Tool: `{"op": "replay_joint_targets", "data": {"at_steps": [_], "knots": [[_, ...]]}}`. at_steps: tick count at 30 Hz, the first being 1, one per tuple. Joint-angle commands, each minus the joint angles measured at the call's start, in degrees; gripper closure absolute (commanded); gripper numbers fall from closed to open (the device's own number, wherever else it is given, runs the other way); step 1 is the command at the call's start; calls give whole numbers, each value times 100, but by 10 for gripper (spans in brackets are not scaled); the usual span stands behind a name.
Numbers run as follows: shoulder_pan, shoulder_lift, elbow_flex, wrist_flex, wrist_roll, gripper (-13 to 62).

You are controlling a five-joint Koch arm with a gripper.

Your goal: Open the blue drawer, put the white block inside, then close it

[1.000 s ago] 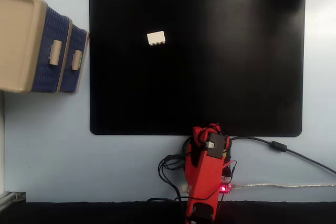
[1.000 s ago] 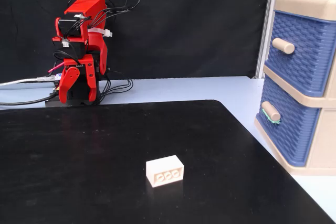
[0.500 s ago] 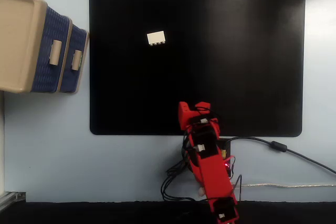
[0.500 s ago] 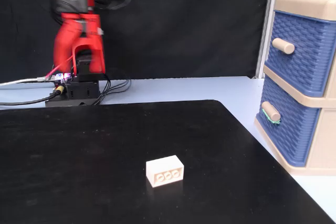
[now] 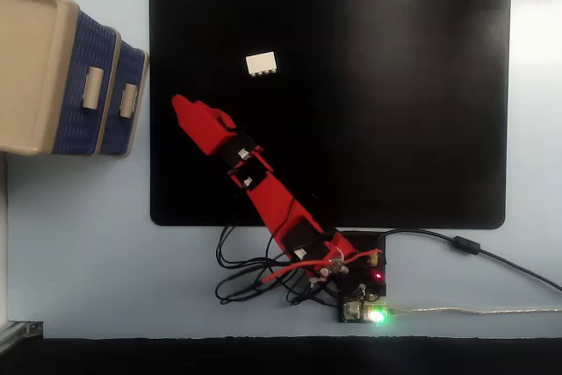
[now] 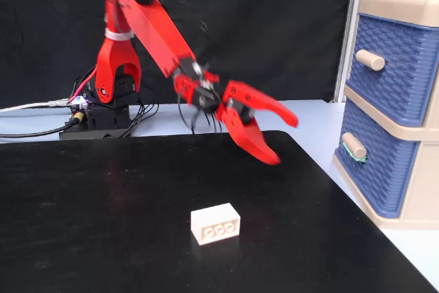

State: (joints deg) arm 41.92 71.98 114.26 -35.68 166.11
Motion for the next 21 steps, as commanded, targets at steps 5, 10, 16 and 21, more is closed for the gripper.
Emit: {"op": "replay_joint_targets", "data": {"at_steps": [5, 10, 16, 21], "knots": [[-272, -905, -1134, -1503, 457, 165], [-554, -1336, -1687, -1485, 448, 173], [-861, -1749, -2109, -1477, 308, 176], [-879, -2171, -2725, -1327, 105, 212]]}}
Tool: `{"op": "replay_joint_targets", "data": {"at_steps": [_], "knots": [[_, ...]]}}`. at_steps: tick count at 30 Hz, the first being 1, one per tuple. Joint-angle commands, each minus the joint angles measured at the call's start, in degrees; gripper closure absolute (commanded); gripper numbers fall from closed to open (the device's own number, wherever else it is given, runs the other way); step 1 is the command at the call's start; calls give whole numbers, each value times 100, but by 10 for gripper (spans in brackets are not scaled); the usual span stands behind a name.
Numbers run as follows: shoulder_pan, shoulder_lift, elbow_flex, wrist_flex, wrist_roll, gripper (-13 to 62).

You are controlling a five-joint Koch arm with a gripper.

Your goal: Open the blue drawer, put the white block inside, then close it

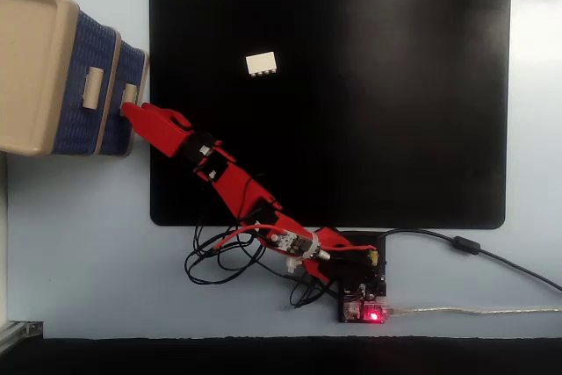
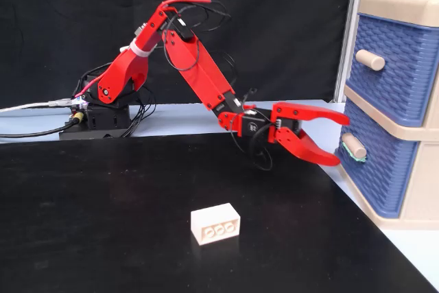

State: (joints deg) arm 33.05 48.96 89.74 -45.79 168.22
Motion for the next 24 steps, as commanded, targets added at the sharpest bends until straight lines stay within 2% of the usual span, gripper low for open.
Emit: {"op": "replay_joint_targets", "data": {"at_steps": [1, 11, 16, 20, 24], "knots": [[9, 62, -378, -246, -105, 214], [-26, -35, -1090, 958, -114, 419], [-35, -18, -1072, 1521, -79, 576], [0, 229, -545, 1740, -53, 576], [35, 1354, 1362, 1688, -26, 576]]}}
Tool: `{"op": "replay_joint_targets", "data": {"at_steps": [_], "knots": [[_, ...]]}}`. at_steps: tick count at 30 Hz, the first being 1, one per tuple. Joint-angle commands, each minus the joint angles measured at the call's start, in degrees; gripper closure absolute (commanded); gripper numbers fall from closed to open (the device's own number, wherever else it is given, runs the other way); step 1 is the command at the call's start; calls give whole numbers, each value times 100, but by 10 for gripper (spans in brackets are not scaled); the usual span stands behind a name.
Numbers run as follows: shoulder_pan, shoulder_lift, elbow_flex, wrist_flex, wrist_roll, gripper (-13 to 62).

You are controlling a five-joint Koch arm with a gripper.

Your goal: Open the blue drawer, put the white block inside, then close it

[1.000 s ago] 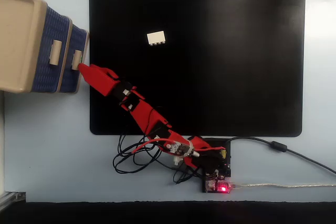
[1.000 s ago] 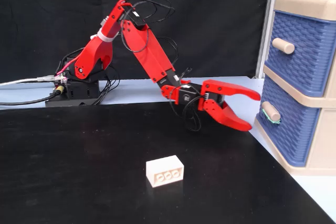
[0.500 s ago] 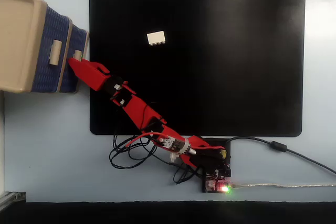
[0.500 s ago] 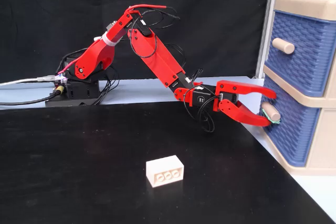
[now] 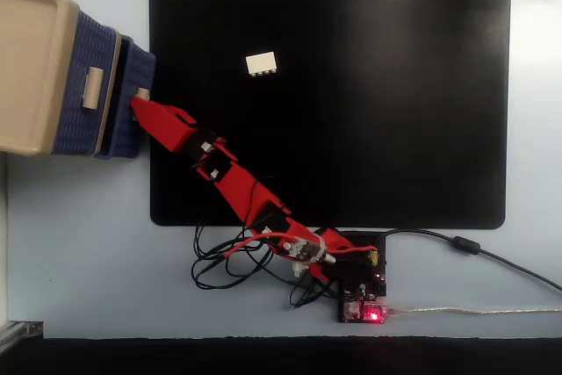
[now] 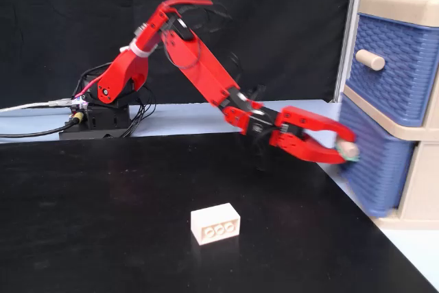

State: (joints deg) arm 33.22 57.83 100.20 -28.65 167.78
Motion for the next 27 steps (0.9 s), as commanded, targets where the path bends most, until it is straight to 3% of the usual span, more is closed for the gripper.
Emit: {"op": "replay_joint_targets", "data": {"at_steps": [1, 5, 9, 10, 14, 17, 20, 22, 27], "knots": [[44, 888, 1037, -70, 18, 576], [466, 1995, 2962, -439, 26, 576], [519, 2171, 3463, -879, 0, 572], [536, 2180, 3463, -879, 0, 546], [677, 2610, 3419, -747, -79, 210], [1055, 3586, 3129, 536, -237, 179], [1538, 4676, 2021, 3691, -264, 179], [1872, 4799, 510, 6205, -325, 179], [2865, 2479, -4307, 11250, -325, 176]]}}
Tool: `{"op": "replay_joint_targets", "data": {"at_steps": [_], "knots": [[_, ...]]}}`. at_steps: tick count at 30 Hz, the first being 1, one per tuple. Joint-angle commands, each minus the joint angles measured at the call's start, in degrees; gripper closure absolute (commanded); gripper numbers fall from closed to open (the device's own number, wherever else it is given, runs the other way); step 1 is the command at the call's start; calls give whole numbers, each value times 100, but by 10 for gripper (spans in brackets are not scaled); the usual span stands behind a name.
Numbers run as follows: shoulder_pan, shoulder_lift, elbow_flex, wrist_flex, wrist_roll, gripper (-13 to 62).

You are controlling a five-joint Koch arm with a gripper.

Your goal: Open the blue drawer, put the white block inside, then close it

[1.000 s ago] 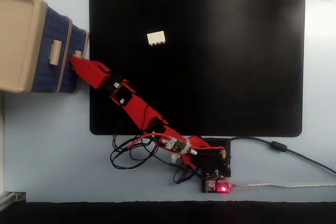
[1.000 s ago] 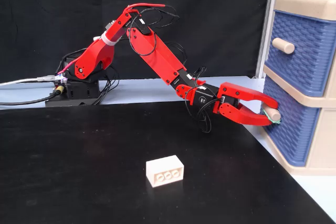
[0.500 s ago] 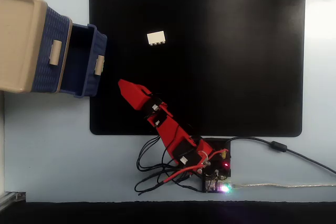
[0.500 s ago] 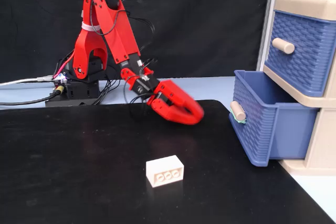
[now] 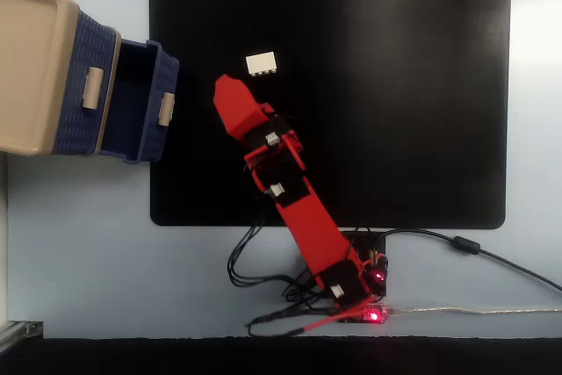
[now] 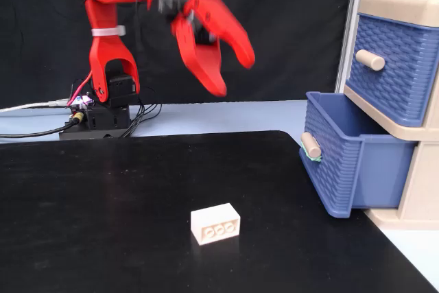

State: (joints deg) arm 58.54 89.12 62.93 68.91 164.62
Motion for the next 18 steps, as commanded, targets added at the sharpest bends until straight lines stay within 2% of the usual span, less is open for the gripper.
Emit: {"op": "replay_joint_targets", "data": {"at_steps": [1, 4, 8, 11, 18], "knots": [[510, -1257, -1529, 2127, 9, 169], [905, -3129, -4069, 3472, 62, 161], [1204, -4720, -6047, 3850, 510, 162], [1213, -5203, -6460, 3779, 1055, 162], [1143, -5282, -6460, 3586, 1415, 162]]}}
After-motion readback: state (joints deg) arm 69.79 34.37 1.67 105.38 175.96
